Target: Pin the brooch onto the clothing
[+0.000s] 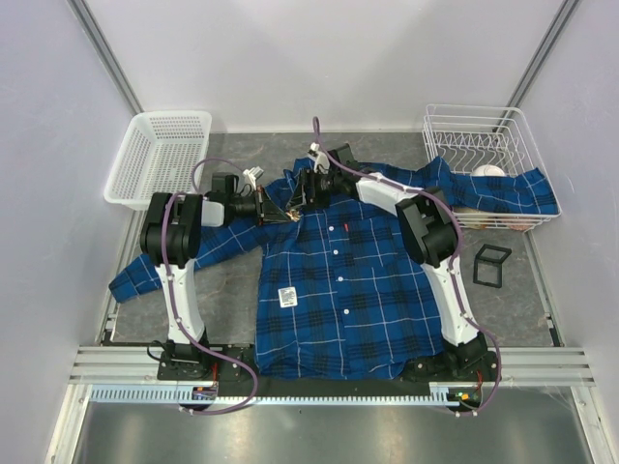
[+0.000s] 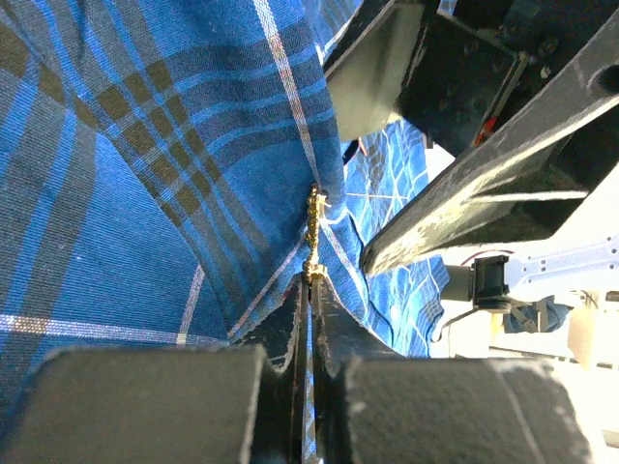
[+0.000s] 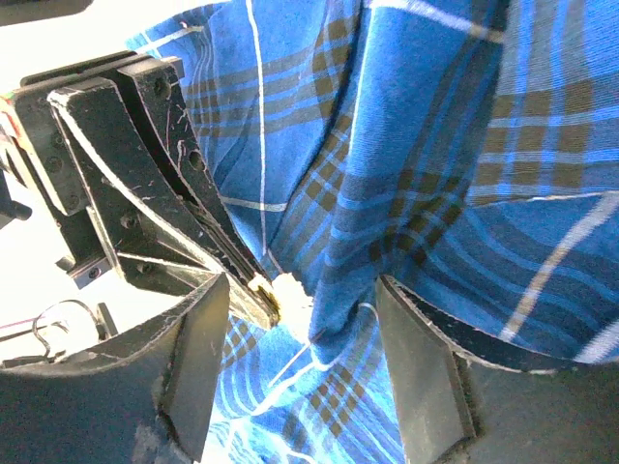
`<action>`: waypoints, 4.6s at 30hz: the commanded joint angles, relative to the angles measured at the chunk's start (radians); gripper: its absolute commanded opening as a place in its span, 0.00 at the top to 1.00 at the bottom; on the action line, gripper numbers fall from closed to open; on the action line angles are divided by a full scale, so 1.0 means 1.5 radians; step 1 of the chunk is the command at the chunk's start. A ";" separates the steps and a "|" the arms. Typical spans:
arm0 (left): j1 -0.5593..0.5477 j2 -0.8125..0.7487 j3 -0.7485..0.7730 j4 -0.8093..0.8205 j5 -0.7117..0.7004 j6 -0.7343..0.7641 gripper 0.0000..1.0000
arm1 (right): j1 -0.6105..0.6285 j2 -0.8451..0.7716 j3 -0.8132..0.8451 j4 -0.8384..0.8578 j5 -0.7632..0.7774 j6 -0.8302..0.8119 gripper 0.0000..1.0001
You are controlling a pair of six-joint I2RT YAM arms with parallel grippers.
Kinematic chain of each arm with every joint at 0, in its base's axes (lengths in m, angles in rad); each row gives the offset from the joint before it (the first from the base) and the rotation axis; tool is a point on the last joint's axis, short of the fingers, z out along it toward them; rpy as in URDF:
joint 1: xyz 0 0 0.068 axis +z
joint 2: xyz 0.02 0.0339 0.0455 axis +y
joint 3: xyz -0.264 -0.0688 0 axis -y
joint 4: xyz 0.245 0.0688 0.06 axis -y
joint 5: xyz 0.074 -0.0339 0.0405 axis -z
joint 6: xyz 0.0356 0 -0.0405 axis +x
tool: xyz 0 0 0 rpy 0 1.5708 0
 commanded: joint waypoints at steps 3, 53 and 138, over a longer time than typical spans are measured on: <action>0.012 -0.040 0.035 -0.096 0.018 0.075 0.98 | -0.035 -0.068 -0.008 0.013 0.012 -0.036 0.26; 0.031 0.020 0.040 0.046 0.088 -0.035 0.98 | -0.042 -0.007 -0.020 0.125 -0.125 -0.004 0.43; 0.018 0.040 0.048 0.051 0.101 -0.058 0.98 | -0.048 -0.017 -0.038 0.068 -0.175 -0.122 0.48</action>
